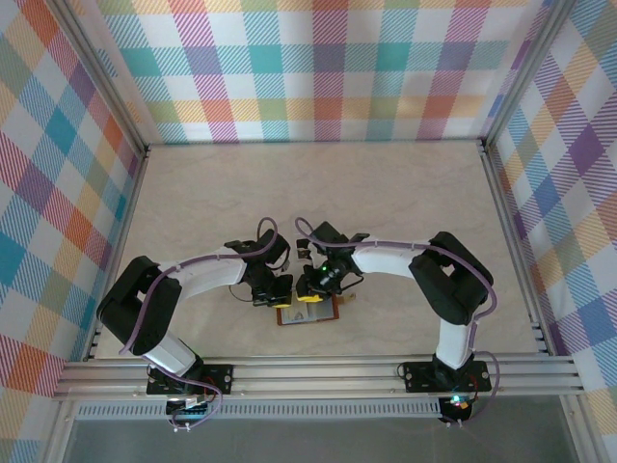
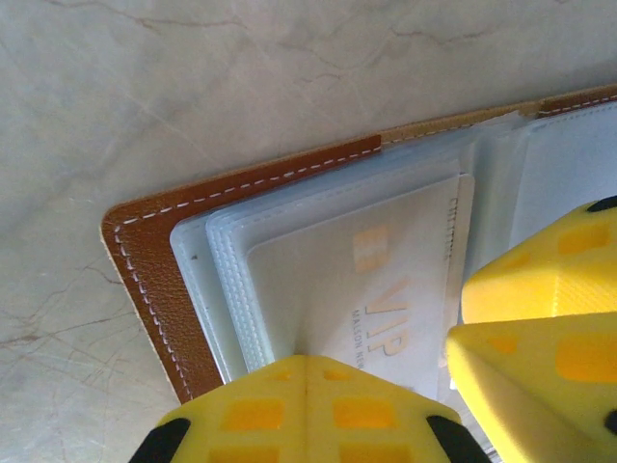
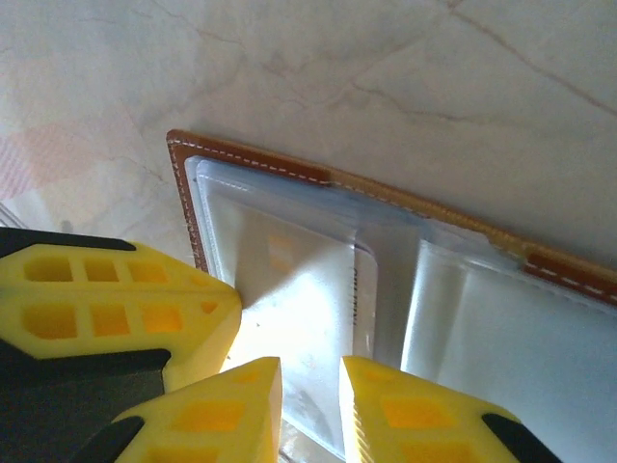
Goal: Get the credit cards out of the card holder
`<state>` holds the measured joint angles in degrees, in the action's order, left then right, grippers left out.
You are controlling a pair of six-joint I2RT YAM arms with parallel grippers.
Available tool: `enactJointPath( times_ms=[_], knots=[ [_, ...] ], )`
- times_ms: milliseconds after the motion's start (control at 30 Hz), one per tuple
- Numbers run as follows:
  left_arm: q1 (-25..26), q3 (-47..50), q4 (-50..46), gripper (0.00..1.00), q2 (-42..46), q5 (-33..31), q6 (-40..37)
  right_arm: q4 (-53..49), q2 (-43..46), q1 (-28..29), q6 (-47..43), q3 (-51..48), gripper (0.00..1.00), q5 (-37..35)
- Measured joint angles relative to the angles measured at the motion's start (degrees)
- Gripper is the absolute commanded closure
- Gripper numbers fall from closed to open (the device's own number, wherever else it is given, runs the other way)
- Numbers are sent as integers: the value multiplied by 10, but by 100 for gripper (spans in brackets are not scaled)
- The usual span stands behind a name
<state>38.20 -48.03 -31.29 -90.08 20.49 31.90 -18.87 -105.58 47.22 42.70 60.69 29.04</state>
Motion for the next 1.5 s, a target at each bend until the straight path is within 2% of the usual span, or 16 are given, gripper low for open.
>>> enactJointPath(
  times_ms=[200,333,700,1000,1500],
  knots=[
    [0,0,0,100,0,0,0,0,-3,0,4,-7,76,3],
    [0,0,0,96,0,0,0,0,-8,0,3,-7,77,2],
    [0,0,-6,95,4,-13,0,-40,-1,4,-2,5,78,-48],
    [0,0,-15,96,5,-17,0,-64,21,4,-3,5,77,-60],
    [0,-17,-46,100,-2,-15,-13,-30,21,0,-1,-3,77,-35]
  ],
)
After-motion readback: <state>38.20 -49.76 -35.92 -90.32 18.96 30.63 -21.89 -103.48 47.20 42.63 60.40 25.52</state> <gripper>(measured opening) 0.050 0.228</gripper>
